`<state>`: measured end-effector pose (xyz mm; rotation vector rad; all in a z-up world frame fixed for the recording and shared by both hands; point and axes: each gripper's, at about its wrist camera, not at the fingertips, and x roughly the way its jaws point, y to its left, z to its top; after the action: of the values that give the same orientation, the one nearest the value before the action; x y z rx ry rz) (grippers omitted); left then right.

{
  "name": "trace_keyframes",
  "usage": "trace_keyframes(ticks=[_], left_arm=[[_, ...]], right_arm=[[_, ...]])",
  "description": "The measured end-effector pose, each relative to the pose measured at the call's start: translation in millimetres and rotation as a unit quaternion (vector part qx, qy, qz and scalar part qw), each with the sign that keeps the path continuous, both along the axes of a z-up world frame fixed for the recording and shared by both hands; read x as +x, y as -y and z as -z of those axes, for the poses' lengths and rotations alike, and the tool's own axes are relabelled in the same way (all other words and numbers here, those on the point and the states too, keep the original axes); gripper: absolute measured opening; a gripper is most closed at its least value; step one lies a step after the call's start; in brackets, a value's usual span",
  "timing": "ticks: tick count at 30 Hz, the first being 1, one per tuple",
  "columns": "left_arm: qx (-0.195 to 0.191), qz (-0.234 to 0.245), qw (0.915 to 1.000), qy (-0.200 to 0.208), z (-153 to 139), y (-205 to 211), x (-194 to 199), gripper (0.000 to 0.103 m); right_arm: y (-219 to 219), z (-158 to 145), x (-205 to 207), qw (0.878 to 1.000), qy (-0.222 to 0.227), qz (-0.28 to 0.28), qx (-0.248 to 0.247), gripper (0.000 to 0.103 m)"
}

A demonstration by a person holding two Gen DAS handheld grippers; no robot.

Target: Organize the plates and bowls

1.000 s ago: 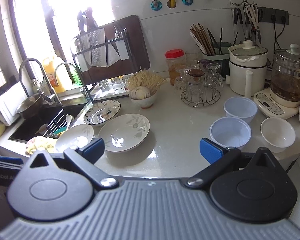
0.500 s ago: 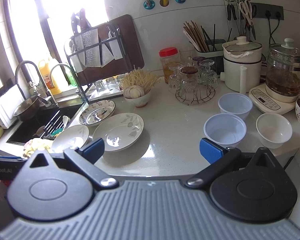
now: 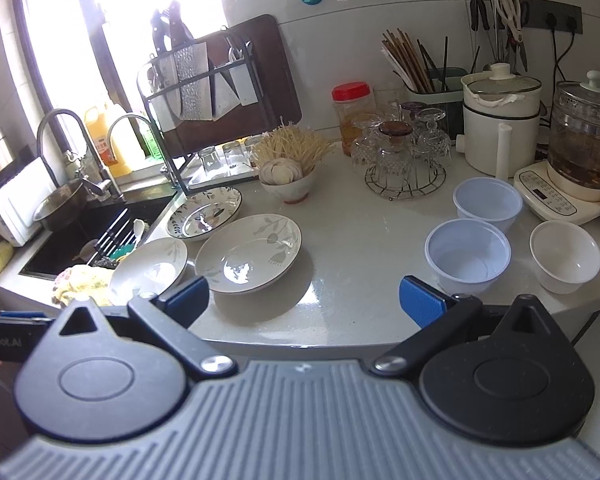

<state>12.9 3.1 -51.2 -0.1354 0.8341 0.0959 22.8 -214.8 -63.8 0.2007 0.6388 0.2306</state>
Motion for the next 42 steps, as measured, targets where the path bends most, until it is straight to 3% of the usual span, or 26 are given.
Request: trace_keyframes(ticks=[22,42], left_arm=[[0.022,-0.012,0.9997,0.006,-7,-5,-22,0.103],[0.004,-0.041,0.9988,0.026,-22,-12,-5,0.103]], right_arm=[[-15,-3,-6,1.0,-0.011,-0.016,-0.005,0.103],[-20,-18,12,0.999,0.005,-0.052,-0.008,0.103]])
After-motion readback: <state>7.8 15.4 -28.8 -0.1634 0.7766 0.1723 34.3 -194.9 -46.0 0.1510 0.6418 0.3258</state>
